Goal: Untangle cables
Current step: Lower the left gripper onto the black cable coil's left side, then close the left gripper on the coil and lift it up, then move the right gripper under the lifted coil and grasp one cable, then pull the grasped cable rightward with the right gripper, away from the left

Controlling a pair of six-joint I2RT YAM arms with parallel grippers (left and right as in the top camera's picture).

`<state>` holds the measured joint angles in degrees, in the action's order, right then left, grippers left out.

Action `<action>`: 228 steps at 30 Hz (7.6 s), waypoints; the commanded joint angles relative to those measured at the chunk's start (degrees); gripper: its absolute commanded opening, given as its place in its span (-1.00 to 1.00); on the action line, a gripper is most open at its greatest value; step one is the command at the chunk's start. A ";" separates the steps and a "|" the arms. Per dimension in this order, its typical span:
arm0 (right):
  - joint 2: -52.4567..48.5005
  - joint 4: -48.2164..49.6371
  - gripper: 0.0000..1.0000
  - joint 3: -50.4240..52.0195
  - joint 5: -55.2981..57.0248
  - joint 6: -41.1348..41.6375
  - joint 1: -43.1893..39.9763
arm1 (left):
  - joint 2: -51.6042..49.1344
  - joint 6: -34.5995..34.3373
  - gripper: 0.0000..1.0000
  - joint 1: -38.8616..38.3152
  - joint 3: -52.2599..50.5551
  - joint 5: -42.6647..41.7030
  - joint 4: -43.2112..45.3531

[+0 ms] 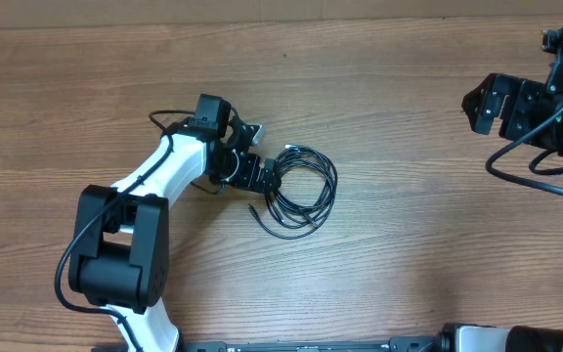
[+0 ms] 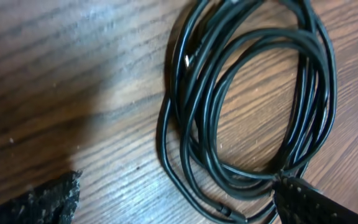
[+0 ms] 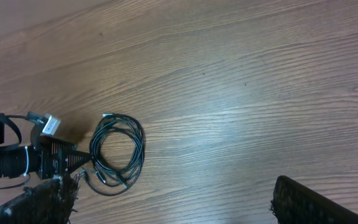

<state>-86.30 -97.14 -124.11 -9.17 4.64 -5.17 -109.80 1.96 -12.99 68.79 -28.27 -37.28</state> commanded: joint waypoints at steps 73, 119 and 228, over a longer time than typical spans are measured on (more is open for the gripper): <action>-3.10 0.11 1.00 0.04 -1.64 -0.02 0.02 | -0.35 2.47 0.85 -5.70 3.32 7.69 -1.42; -3.19 0.11 1.00 0.79 -3.96 -0.02 0.02 | -5.07 -2.38 -0.78 -7.30 31.85 2.73 -17.11; -8.37 41.29 -0.93 31.80 10.23 17.44 37.29 | 1.18 -6.23 -0.91 -7.17 78.49 19.65 -41.90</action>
<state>-96.51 -54.63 -91.15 -3.29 22.28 32.01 -110.28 -3.51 -19.90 145.88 -16.73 -78.59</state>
